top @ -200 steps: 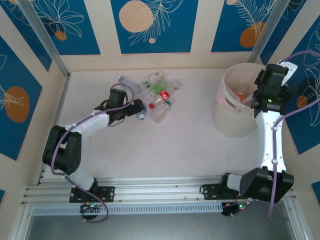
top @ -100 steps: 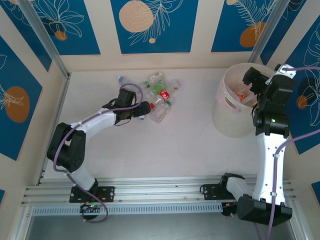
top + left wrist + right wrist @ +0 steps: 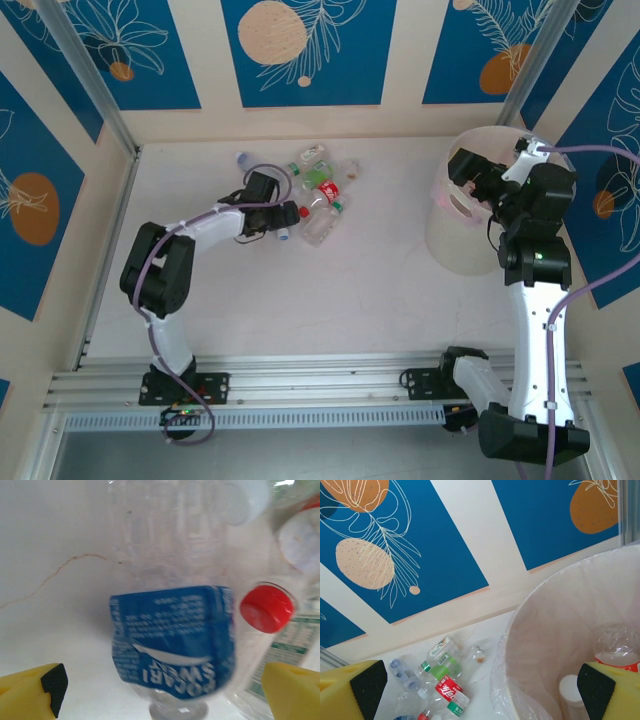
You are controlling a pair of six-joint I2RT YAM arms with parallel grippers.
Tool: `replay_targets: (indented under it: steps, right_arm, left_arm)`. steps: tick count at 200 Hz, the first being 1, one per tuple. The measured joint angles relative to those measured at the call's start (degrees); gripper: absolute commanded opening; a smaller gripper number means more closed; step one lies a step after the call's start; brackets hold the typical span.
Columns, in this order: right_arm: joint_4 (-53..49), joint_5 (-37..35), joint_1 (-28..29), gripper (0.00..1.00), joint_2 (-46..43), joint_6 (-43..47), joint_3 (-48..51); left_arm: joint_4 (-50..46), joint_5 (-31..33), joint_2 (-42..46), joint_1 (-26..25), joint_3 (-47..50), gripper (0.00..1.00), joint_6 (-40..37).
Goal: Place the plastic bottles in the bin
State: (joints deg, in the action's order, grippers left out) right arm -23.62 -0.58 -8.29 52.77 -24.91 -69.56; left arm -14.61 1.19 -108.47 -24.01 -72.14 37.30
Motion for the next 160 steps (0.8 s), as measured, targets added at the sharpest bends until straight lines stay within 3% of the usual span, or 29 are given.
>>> replay_targets:
  steps: [56,98,160]
  right_arm:
    - [-0.28,0.22,0.48,1.0,-0.22,-0.63,0.0]
    - [-1.22,0.2,0.59,1.0,-0.24,-0.63,0.0]
    - [-2.34,3.1,1.57,1.0,-0.68,-0.61,0.02]
  left_arm:
    - [6.56,-6.51,-4.28,2.25,0.0,0.97,0.59]
    - [8.37,-7.43,-6.05,2.25,-1.07,0.9,-0.26]
    - [8.41,-7.34,-6.36,2.25,-1.42,0.55,-2.01]
